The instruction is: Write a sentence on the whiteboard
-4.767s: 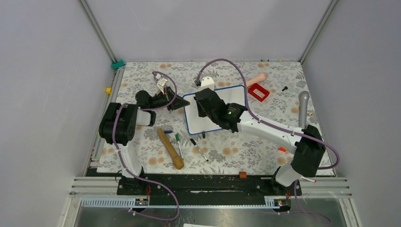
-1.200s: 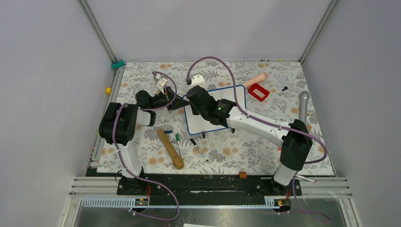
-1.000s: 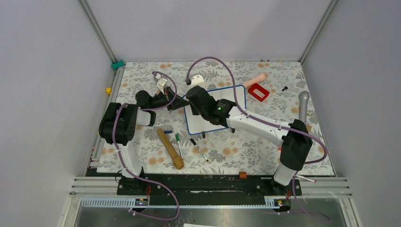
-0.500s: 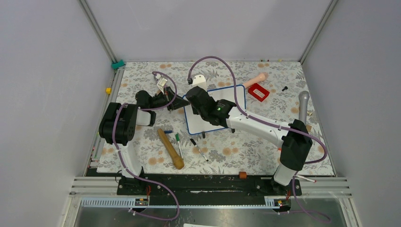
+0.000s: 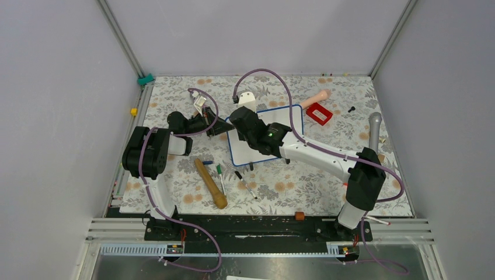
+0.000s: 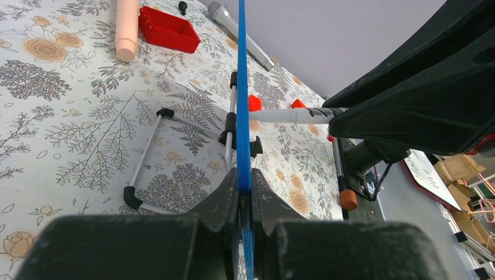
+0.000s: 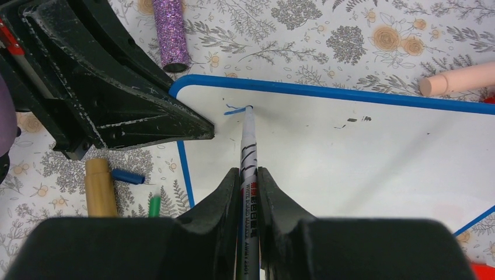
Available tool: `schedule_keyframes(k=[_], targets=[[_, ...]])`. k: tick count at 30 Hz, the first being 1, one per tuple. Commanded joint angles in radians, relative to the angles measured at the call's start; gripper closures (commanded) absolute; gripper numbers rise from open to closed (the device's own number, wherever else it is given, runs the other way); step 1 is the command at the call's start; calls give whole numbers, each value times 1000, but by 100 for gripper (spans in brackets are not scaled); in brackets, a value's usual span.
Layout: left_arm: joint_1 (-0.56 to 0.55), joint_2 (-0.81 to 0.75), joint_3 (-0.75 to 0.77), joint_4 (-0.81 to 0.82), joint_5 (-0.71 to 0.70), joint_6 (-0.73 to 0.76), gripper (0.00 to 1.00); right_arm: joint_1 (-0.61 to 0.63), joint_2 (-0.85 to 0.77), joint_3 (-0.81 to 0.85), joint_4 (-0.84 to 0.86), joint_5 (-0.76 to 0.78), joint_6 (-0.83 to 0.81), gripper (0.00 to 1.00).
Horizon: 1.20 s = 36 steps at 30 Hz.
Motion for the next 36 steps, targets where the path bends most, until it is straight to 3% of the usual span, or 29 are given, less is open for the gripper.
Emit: schedule_keyframes(k=[1,9,17,36], targets=[[-11,15,-2,67,73,98,100,1,-44,-5,9,73,18,100],[-11,15,-2,68,74,99,100,1,-64,-31,41,54,6,100],[-11,14,-2,67,73,97,100,1,-190,-218,253,-11,-24,100],[-11,17,0,69,73,98,100,1,-102,-106,159,-76,-51,100]])
